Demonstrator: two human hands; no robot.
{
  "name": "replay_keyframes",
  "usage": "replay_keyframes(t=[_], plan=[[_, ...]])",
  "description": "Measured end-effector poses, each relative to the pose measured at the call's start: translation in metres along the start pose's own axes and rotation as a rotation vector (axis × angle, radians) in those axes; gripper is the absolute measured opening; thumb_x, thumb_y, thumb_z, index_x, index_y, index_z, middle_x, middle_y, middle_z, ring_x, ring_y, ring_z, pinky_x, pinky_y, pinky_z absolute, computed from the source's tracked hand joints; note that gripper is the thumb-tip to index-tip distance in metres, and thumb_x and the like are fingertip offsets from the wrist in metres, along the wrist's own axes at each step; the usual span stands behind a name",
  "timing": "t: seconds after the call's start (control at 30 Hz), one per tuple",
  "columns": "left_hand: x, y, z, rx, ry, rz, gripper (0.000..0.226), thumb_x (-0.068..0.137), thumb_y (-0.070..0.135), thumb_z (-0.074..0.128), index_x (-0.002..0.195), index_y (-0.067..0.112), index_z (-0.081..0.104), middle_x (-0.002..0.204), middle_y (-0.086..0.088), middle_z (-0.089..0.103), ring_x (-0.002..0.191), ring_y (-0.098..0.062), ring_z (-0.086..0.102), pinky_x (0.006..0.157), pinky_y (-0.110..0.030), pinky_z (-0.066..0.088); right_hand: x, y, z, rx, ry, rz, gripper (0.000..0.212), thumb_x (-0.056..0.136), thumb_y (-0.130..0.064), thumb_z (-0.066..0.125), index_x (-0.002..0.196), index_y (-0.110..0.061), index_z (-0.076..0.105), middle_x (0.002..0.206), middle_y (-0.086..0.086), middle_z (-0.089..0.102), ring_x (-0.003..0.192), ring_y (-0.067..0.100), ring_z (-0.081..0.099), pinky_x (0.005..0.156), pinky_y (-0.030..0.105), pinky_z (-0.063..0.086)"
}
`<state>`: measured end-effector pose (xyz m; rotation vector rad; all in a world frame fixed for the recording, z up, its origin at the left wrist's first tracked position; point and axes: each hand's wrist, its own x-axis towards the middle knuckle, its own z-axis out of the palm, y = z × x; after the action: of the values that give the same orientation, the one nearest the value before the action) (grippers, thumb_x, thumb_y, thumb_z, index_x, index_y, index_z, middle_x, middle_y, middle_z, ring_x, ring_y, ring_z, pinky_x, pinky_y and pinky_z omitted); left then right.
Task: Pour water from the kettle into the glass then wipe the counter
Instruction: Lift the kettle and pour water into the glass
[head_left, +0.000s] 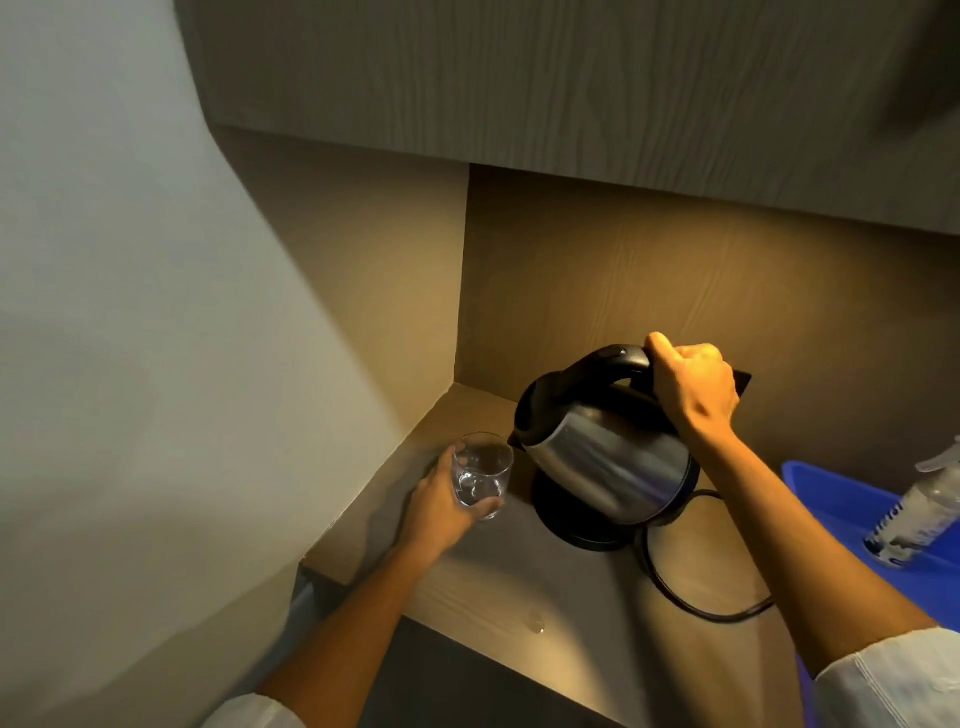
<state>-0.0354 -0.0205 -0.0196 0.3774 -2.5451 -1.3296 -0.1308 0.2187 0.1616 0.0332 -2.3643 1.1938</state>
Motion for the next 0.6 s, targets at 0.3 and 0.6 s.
replay_keyframes(t=[0.3,0.6], plan=[[0.002,0.001,-0.001,0.017,-0.013,0.027,0.097,0.065,0.054,0.083,0.143,0.031,0.031,0.144,-0.005,0.053,0.126,-0.027,0.056,0.098,-0.043,0.053,-0.001,-0.029,0.008,-0.153,-0.026,-0.223,0.053,0.080,-0.053,0.046,0.039,-0.018,0.039,0.039,-0.003,0.036,0.040,0.013,0.037,0.048,0.024,0.029],[0.001,-0.004,0.000,-0.012,0.007,0.052,0.100,0.062,0.054,0.083,0.145,0.030,0.032,0.140,-0.003,0.057,0.123,-0.021,0.058,0.094,-0.032,0.052,-0.001,-0.048,0.013,-0.213,0.004,-0.335,0.051,0.079,-0.051,0.048,0.043,-0.015,0.046,0.040,-0.004,0.033,0.038,0.013,0.033,0.046,0.022,0.028]])
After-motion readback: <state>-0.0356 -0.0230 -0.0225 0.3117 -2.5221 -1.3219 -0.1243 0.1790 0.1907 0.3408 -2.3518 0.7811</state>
